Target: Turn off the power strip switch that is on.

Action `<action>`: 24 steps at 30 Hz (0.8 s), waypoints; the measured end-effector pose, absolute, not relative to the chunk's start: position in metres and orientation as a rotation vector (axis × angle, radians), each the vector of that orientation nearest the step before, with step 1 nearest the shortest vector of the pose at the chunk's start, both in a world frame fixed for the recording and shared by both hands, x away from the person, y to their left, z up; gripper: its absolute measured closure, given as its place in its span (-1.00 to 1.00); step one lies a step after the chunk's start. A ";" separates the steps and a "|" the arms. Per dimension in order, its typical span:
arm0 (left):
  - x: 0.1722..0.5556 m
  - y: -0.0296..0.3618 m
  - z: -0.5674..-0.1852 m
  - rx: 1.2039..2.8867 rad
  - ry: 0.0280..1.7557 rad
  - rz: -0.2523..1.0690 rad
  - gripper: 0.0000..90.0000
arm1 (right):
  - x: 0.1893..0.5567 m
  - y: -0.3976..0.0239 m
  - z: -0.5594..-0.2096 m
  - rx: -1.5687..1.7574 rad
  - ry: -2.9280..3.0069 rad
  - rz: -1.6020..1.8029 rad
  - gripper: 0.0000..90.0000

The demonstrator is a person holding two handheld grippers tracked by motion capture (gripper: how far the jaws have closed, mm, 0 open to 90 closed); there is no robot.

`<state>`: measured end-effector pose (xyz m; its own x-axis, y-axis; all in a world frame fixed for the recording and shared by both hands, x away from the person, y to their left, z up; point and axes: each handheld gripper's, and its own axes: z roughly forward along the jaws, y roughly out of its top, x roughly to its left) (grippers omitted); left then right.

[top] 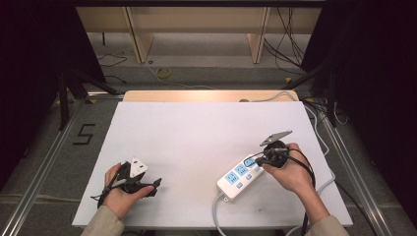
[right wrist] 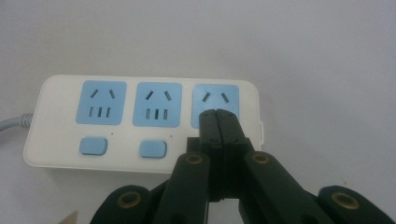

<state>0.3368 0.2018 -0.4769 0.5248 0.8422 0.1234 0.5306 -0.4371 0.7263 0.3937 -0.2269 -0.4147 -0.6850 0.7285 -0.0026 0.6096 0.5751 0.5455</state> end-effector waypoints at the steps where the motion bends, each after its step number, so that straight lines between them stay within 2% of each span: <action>1: 0.337 0.202 -0.477 2.133 1.111 0.638 -0.65 | 0.394 -0.226 -0.414 1.123 2.582 0.759 1.00; 24: 0.337 0.201 -0.476 2.129 1.105 0.640 -0.65 | 0.403 -0.217 -0.415 1.111 2.644 0.677 1.00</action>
